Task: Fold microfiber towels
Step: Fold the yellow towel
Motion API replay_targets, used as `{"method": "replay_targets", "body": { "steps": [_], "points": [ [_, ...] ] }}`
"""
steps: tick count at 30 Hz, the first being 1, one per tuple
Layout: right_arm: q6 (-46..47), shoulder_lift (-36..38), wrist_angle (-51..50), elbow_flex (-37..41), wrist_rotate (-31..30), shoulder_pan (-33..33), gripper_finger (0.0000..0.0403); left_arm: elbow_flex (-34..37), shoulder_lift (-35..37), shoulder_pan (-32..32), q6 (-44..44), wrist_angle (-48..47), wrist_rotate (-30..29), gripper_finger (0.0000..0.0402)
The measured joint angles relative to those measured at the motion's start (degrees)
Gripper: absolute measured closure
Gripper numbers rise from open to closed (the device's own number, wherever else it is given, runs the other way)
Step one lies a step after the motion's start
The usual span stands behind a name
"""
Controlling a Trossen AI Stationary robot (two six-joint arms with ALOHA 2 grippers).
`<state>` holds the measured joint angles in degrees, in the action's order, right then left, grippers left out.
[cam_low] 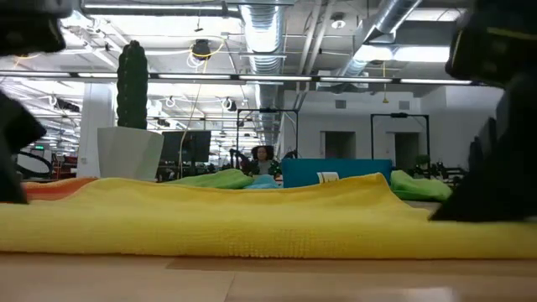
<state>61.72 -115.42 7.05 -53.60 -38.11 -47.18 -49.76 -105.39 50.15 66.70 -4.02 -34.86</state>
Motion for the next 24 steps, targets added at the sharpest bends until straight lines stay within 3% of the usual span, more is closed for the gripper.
{"method": "replay_targets", "body": {
  "steps": [7,11,14,16,19,21,24],
  "points": [
    [0.4,0.4,-3.6,-0.2,1.3,0.0,0.0376,-0.2,-2.4,-0.4,1.8,1.2,1.8,0.0401],
    [-1.2,4.2,-5.5,0.2,0.3,-0.1,0.036,0.2,1.8,-0.6,1.4,-1.8,3.1,0.0401],
    [-6.3,9.9,-7.2,0.1,-4.7,0.2,0.0359,0.0,8.1,-1.1,0.0,-5.2,2.3,0.0401],
    [-9.0,12.7,-10.2,-0.1,-8.6,1.3,0.0363,0.0,11.8,-1.6,-1.6,-8.7,0.0,0.0401],
    [-9.5,14.4,-17.0,0.3,-13.3,4.3,0.0374,0.0,16.0,-2.1,-4.8,-14.6,-7.9,0.0401],
    [-9.4,14.9,-17.7,1.7,-14.1,6.9,0.0382,0.2,17.2,-3.2,-5.2,-19.8,-13.1,0.0401],
    [-9.1,13.5,-14.1,4.5,-13.0,10.5,0.0388,3.2,16.9,-5.9,-3.0,-20.3,-14.4,0.0401]
  ]
}}
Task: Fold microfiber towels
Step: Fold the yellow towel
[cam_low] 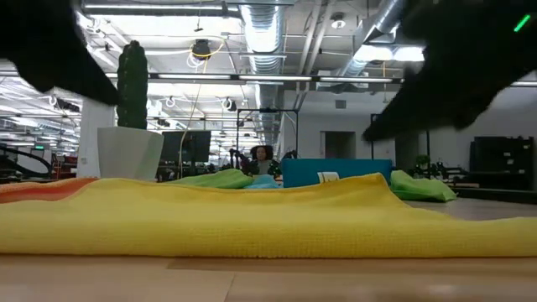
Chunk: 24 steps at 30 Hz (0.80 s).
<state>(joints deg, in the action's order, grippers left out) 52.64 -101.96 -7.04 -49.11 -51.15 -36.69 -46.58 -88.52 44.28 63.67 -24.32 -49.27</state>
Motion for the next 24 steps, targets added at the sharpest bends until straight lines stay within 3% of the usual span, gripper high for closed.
{"method": "replay_targets", "body": {
  "steps": [6,15,24],
  "points": [
    [1.1,-4.8,7.8,3.6,4.1,3.2,0.0378,8.8,-0.8,-2.7,-2.7,15.7,2.5,0.0401],
    [4.3,-8.7,10.4,4.6,4.5,5.7,0.0385,17.0,-0.7,-7.6,-0.2,19.8,5.5,0.0401],
    [7.0,-8.8,8.6,4.5,4.5,5.7,0.0374,18.8,-0.7,-12.9,-10.9,27.1,9.8,0.0401]
  ]
}}
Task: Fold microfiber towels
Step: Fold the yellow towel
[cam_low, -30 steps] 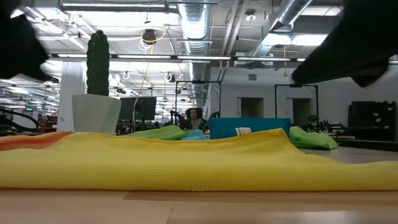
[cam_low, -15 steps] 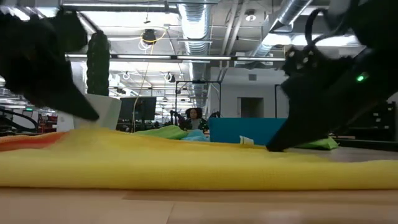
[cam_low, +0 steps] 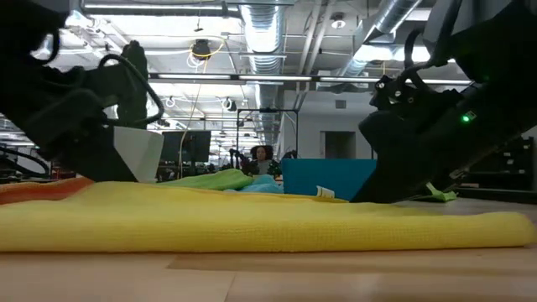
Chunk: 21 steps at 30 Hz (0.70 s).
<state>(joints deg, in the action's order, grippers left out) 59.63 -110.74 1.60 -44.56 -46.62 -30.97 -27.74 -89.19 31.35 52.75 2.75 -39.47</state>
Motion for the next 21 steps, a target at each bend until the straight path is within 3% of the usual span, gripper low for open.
{"method": "replay_targets", "body": {
  "steps": [4,7,14,17,21],
  "points": [
    [1.3,0.6,-1.2,0.1,-0.8,-0.1,0.0376,0.0,1.0,-3.2,-3.3,0.4,3.1,0.0401],
    [-0.8,2.7,-2.4,0.4,0.1,-0.1,0.0376,0.0,5.6,-3.8,-2.9,-0.7,3.7,0.0401],
    [-3.0,6.6,-5.3,0.4,-1.8,0.0,0.0374,-0.4,20.4,-0.1,-2.1,-4.1,-2.4,0.0401],
    [-3.1,7.0,-4.6,0.3,-2.3,0.0,0.0373,-0.3,20.5,2.5,-1.7,-3.7,-3.2,0.0401],
    [-3.1,7.2,-3.7,0.3,-2.7,-0.5,0.0367,-0.1,13.4,4.6,-0.4,1.7,-2.9,0.0401]
  ]
}}
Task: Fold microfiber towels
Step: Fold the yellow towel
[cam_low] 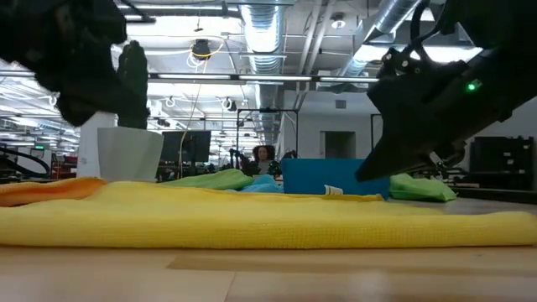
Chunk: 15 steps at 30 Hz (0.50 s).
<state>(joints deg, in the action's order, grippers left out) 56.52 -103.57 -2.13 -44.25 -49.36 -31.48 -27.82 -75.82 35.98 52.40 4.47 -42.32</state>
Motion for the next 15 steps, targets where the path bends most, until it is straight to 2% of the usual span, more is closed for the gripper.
{"method": "replay_targets", "body": {
  "steps": [3,8,15],
  "points": [
    [0.0,0.0,0.2,0.4,-0.1,0.0,0.0368,0.0,-7.9,0.2,0.8,5.9,1.9,0.0401],
    [0.0,0.0,0.5,1.5,0.0,0.8,0.0372,0.0,-17.7,-0.5,6.7,6.9,2.7,0.0401],
    [2.1,0.0,4.4,5.8,1.3,1.3,0.0375,-0.3,-20.8,-3.0,6.0,7.9,3.6,0.0402]
  ]
}}
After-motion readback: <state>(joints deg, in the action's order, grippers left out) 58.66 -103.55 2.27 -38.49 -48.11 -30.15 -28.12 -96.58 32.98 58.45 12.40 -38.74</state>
